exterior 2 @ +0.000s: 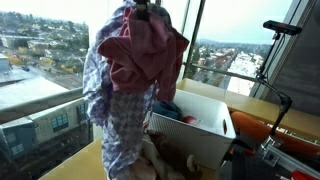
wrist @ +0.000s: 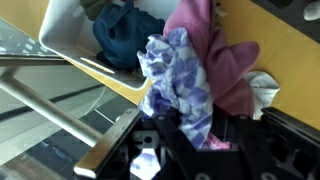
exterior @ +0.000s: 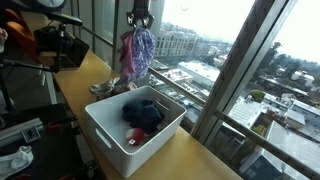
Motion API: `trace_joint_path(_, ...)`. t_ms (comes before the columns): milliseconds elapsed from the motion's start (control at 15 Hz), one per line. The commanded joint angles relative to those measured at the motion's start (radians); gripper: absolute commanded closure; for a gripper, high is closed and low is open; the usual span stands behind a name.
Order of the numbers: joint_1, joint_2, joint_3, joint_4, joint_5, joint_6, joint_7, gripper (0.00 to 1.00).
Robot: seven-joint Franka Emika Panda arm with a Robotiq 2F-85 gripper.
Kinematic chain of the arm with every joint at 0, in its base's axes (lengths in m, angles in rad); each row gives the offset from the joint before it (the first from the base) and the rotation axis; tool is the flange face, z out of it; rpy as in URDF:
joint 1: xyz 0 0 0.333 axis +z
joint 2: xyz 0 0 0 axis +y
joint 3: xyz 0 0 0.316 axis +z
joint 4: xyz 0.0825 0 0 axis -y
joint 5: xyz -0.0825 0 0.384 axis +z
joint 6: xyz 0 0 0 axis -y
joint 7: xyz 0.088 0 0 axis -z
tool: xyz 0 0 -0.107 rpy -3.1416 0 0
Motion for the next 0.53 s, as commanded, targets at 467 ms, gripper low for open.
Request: trace_joint_path(467,-0.153,-0.197,-0.047,-0.022,-0.031,-0.096,0.013,0.94)
